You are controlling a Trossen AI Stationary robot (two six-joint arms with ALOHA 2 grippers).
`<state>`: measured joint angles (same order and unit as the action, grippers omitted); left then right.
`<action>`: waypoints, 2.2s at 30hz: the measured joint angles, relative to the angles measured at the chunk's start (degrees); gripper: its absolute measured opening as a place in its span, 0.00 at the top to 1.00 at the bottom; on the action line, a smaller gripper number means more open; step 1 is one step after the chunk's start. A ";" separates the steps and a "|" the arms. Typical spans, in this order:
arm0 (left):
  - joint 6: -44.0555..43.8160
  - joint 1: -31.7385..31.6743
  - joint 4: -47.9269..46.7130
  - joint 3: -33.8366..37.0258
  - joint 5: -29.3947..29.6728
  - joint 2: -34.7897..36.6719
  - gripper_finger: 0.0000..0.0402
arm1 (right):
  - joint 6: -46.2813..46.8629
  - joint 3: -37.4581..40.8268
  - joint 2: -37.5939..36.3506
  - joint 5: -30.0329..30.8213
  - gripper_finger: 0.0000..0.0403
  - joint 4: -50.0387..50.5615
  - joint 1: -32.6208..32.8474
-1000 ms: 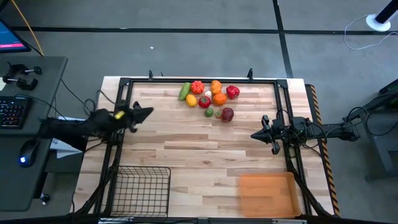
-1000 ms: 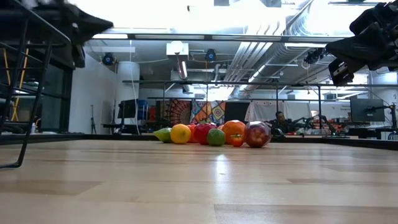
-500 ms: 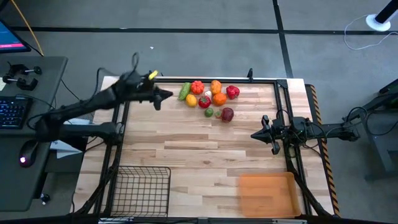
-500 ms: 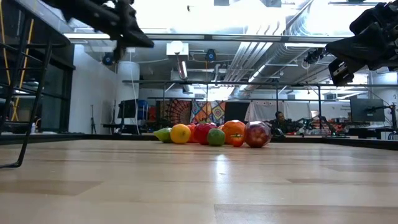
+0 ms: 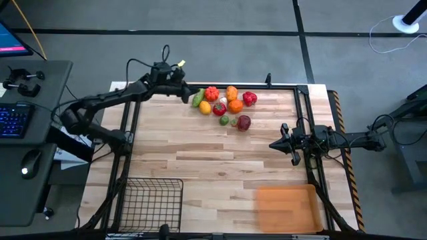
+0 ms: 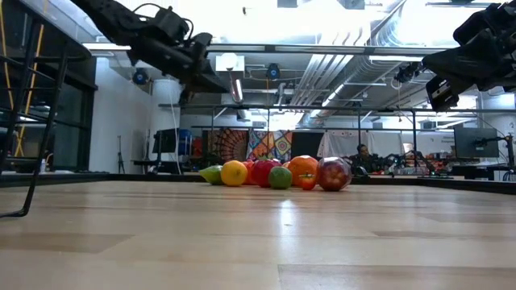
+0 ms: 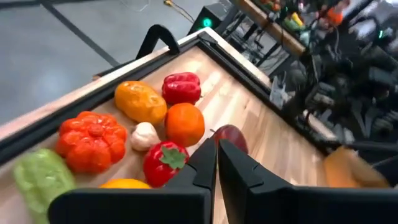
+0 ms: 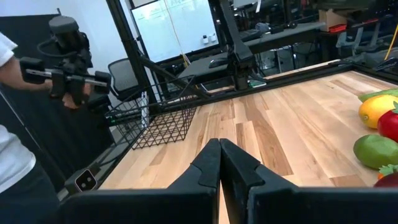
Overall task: Sort produce into baskets
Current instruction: Put the green cucumber into the black wire basket
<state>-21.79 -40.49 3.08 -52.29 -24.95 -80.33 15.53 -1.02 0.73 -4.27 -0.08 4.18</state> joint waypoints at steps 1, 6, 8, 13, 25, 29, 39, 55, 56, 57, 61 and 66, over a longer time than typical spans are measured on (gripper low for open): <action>-1.68 0.00 -0.12 -0.82 0.00 -0.89 0.98 | -0.05 -0.01 0.00 0.00 1.00 0.00 -0.02; 1.17 0.47 -9.86 -9.90 0.04 -5.15 0.88 | -0.07 -0.02 0.00 0.01 1.00 0.00 0.01; 5.65 0.57 -18.15 -16.44 0.55 -7.25 0.81 | -0.02 -0.01 0.00 0.02 1.00 0.00 0.01; 20.81 1.90 -41.19 -35.17 12.82 -14.99 0.60 | -0.02 -0.02 0.00 0.00 1.00 0.00 -0.02; 18.24 3.01 -67.42 -62.46 24.44 -39.53 0.24 | -0.07 0.00 0.00 0.00 1.00 0.00 -0.01; 12.60 2.58 -70.87 -65.49 30.76 -45.12 0.22 | 0.01 -0.01 0.00 0.01 1.00 0.01 0.01; 6.85 1.47 -72.84 -66.82 35.22 -50.01 0.22 | -0.01 0.00 0.02 0.00 1.00 0.02 0.00; 4.12 4.67 -75.14 -82.26 35.76 -49.48 0.22 | -0.09 0.00 0.02 0.02 1.00 0.00 -0.01; 3.55 5.62 -74.74 -82.94 35.75 -49.23 0.22 | -0.06 0.00 0.02 0.00 1.00 0.00 0.01; 2.97 6.75 -73.90 -82.20 35.24 -48.21 0.22 | 0.01 0.00 0.02 0.02 1.00 0.00 0.00; 2.41 13.49 -76.79 -79.08 34.69 -46.10 0.22 | -0.03 -0.02 0.00 0.00 1.00 0.00 0.00; -1.57 19.57 -76.99 -71.83 41.53 -46.26 0.22 | 0.02 -0.02 0.00 0.00 1.00 0.00 0.01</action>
<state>-23.36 -20.92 -73.91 -124.12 16.58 -126.58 15.55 -1.04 0.73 -4.27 -0.08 4.19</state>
